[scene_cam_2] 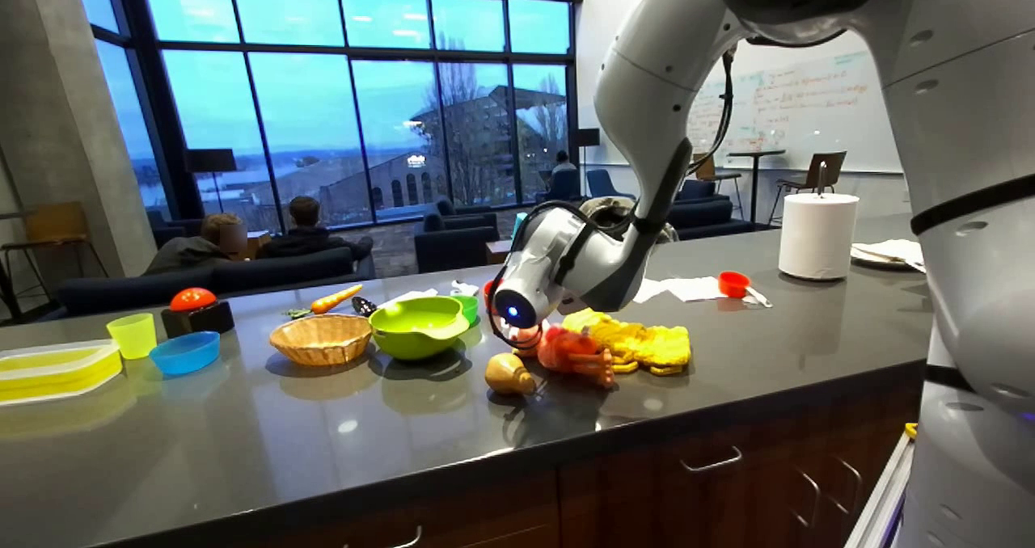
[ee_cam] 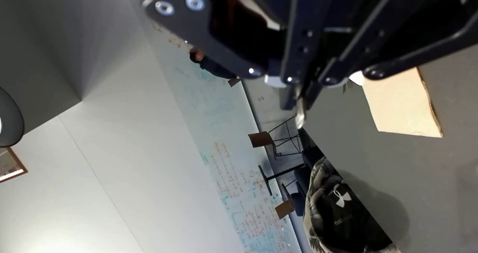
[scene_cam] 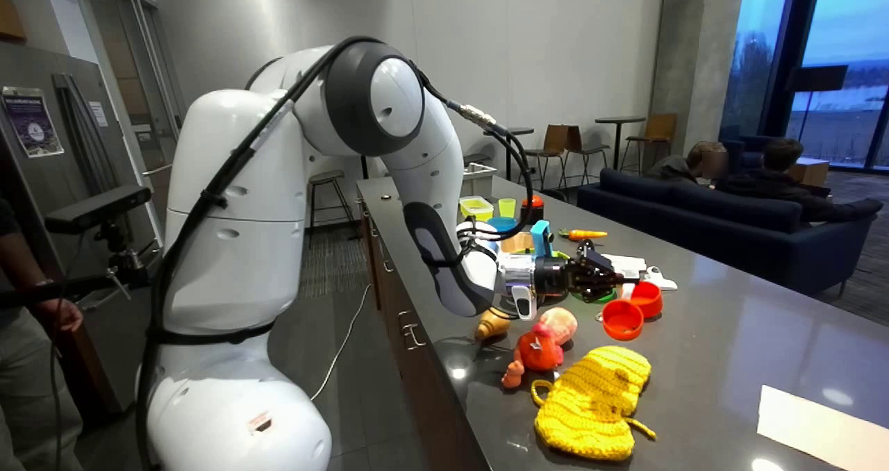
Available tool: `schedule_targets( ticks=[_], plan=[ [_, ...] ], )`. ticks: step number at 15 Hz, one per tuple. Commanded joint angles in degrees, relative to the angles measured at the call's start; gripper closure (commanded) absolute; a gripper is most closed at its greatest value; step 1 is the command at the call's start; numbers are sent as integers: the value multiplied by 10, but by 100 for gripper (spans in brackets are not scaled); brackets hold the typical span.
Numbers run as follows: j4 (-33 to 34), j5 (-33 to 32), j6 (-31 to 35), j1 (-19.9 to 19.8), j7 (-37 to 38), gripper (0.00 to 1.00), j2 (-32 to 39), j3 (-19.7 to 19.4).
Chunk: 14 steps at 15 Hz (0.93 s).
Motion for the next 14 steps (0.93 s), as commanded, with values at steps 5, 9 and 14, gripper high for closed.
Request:
schedule_targets(
  ticks=[5, 9, 14],
  plan=[
    [14, 53, 32, -10, -5, 99, 18, 15],
    [28, 99, 127, -20, 27, 99, 19, 26],
    [59, 147, 220, -28, 82, 99, 18, 27]
  ],
)
